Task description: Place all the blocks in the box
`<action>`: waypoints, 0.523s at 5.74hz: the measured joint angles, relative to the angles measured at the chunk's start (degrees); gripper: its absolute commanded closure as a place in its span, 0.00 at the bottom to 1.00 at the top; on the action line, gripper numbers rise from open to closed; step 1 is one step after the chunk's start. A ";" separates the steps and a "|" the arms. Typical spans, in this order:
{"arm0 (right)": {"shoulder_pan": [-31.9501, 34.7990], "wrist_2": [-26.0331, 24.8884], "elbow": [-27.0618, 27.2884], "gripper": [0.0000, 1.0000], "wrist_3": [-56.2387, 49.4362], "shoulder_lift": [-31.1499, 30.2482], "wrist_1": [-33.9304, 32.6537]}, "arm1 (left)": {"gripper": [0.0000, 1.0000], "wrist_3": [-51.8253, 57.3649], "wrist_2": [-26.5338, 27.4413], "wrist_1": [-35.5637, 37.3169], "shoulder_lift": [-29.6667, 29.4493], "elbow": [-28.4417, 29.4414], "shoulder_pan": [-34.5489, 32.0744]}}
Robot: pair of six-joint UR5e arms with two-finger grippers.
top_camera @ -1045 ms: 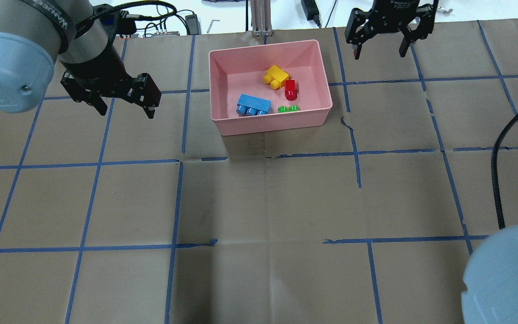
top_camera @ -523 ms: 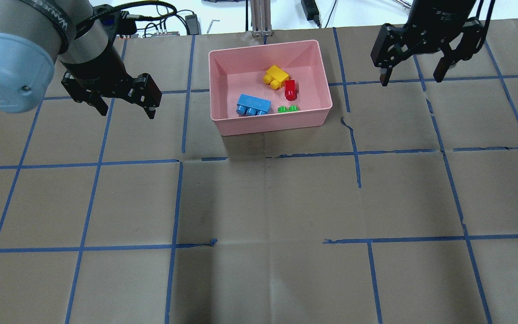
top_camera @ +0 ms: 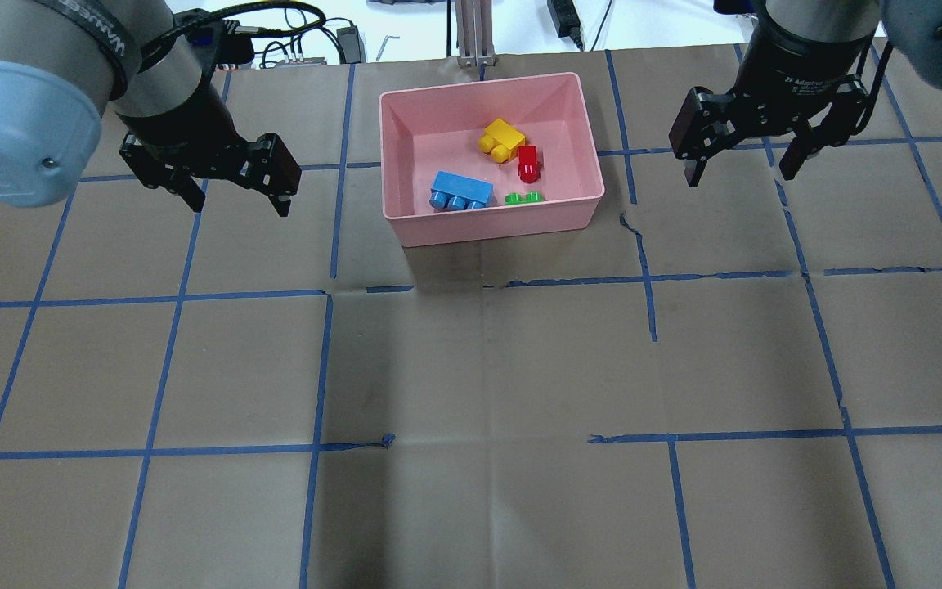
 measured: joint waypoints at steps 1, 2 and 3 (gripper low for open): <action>0.00 0.01 0.16 0.01 -0.01 -0.06 -0.31 | 0.01 -0.01 0.03 0.00 0.00 0.01 -0.02; 0.00 0.01 0.21 0.00 -0.01 -0.14 -0.38 | 0.01 -0.01 0.04 0.00 0.00 0.01 -0.03; 0.00 0.01 0.24 0.00 -0.01 -0.18 -0.41 | 0.01 -0.01 0.07 0.00 0.04 -0.01 -0.03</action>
